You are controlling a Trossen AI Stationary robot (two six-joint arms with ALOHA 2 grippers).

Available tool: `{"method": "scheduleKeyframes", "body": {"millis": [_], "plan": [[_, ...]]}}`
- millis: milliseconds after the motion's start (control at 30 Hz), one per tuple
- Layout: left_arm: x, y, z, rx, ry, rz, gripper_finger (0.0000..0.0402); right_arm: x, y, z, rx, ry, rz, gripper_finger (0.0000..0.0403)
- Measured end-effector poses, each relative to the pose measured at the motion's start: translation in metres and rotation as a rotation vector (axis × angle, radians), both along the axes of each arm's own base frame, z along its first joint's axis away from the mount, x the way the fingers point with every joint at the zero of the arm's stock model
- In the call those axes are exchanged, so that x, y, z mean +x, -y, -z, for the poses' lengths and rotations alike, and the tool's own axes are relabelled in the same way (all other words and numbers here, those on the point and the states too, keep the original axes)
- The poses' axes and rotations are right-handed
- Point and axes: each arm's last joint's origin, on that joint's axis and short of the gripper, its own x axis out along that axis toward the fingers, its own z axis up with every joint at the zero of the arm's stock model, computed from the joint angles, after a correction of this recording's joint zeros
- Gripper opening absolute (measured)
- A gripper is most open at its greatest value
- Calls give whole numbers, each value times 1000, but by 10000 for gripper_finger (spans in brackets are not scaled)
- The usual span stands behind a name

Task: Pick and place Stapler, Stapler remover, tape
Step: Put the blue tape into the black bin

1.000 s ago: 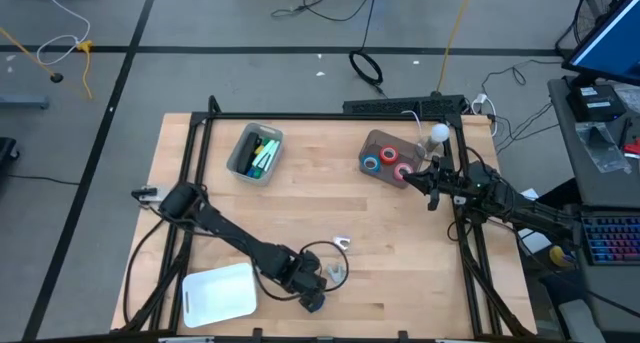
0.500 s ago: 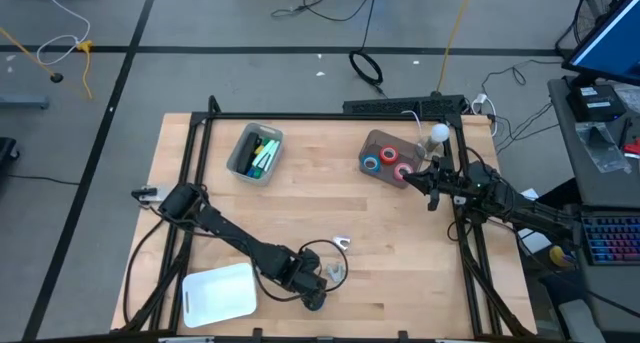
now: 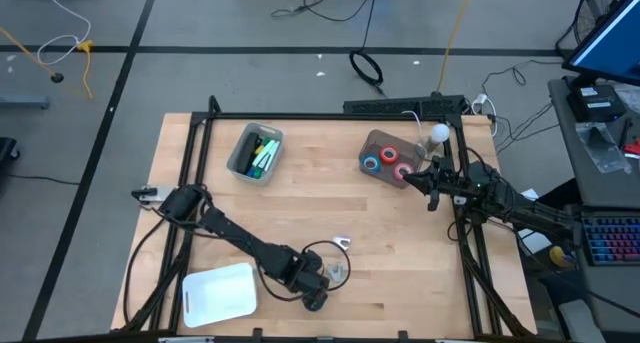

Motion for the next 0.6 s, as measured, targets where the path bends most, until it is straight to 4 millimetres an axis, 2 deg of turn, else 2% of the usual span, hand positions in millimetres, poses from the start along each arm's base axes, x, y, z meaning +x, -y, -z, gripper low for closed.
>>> {"method": "scheduleKeyframes", "body": {"millis": [167,600], "plan": [[0,-1,0,-1,-4,17,291,0,0,0,0,0,0,4],[-3,-4,3,54,-22,5,123,0,0,0,1,0,1,4]]}}
